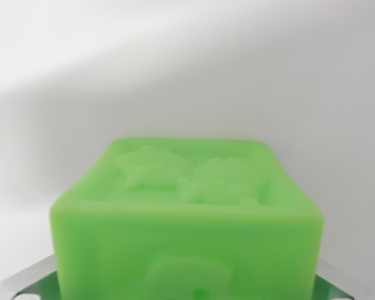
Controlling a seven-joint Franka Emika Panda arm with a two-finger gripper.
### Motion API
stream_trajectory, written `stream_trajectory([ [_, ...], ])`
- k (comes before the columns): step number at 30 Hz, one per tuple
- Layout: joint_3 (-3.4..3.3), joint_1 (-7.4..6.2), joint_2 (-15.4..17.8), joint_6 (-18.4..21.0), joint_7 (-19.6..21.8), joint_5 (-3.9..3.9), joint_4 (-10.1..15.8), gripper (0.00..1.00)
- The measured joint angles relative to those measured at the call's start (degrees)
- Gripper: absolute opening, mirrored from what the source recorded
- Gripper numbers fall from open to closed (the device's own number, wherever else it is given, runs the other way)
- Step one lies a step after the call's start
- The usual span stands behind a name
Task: Stack cube
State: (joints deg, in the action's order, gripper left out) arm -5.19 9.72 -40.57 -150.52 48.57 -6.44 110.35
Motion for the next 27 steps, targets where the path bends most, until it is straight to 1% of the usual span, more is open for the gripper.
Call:
stream_trajectory([
  [11, -0.18, -0.09, 2.45, 1.56, 0.03, 0.02, 0.71, 0.0],
  [27, -0.97, -0.72, 8.05, 5.65, 0.17, 0.29, 2.02, 0.0],
])
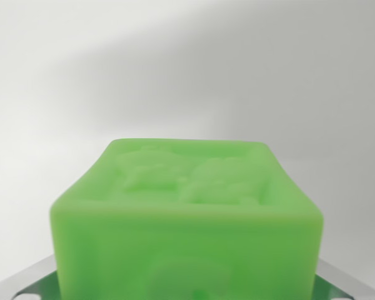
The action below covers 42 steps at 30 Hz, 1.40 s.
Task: Stack cube
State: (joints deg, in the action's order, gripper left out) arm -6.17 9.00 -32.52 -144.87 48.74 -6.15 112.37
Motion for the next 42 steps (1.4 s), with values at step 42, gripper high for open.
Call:
stream_trajectory([
  [42, -0.04, 1.82, 9.3, -0.11, -17.93, 1.6, 9.79, 0.0],
])
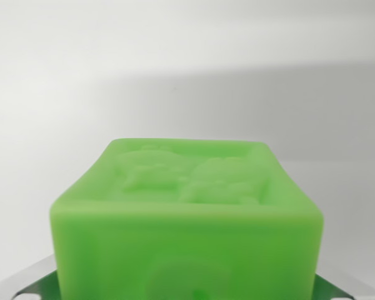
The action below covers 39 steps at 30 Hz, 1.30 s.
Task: Stack cube
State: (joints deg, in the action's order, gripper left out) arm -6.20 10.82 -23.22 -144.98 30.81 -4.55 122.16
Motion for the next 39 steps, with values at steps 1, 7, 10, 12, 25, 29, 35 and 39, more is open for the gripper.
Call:
stream_trajectory([
  [1, 0.0, 0.05, 0.26, 0.0, -0.52, 0.04, 0.25, 0.0],
  [7, -0.01, 0.42, 1.67, 0.0, -3.34, 0.32, 1.62, 0.0],
  [10, -0.01, 0.61, 2.49, 0.0, -4.86, 0.44, 2.42, 0.0],
  [12, -0.01, 0.73, 2.95, 0.0, -5.89, 0.54, 2.87, 0.0],
  [25, -0.05, 1.44, 6.01, 0.04, -11.95, 1.05, 5.72, 0.0],
  [29, -0.09, 1.63, 6.92, 0.1, -13.74, 1.2, 6.5, 0.0],
  [35, -0.16, 2.0, 8.39, 0.23, -16.67, 1.5, 7.79, 0.0],
  [39, -0.19, 2.2, 9.25, 0.31, -18.44, 1.67, 8.58, 0.0],
])
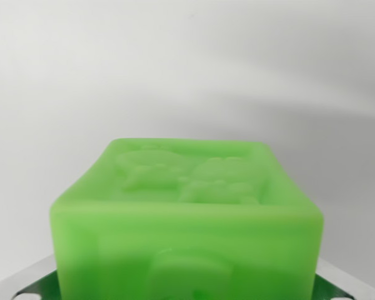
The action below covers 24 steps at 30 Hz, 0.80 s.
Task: Stack cube
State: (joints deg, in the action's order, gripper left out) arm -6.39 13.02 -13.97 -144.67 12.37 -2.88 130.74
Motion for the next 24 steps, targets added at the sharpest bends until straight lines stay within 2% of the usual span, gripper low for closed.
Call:
stream_trajectory([
  [24, -0.53, 1.17, 5.77, 1.06, -11.44, 0.97, 4.62, 0.0],
])
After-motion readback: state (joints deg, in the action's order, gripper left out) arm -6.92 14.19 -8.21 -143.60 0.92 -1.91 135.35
